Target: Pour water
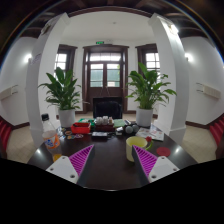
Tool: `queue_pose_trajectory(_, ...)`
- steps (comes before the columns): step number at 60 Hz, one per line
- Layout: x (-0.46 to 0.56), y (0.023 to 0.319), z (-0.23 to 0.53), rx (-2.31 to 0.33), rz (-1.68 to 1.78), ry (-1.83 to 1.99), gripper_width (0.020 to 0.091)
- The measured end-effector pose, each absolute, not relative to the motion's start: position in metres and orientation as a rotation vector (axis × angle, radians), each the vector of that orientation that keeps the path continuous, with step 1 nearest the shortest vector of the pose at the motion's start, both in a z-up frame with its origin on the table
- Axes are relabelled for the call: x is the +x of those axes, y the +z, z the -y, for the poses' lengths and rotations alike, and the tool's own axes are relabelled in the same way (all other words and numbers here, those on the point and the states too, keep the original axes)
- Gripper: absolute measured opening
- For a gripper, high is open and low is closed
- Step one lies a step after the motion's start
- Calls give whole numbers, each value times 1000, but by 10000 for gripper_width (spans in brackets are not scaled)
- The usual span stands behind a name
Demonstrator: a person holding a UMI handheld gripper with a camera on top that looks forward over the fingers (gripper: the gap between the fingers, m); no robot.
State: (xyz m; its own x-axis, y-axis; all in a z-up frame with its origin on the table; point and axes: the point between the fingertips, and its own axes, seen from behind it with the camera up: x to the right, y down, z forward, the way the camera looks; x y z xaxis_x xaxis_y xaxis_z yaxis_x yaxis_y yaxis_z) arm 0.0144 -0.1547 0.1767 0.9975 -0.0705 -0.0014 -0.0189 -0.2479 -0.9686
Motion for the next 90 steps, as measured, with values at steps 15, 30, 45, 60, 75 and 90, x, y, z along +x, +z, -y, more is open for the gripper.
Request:
queue_pose_trajectory(15,-93,140,177,-1795,-11,78,743)
queue_pose_trajectory(30,-187,138,162,-1771,79,190,747)
queue_pose_trajectory(45,-216,142,106,-1757,81,173,744)
queue_pose_trajectory(60,-225,132,62,-1762,155,98,747)
queue_pose_trajectory(75,-228,137,48,-1699,168,90,476)
queue_pose_trajectory(90,-222,139,47,-1668,120,131,343)
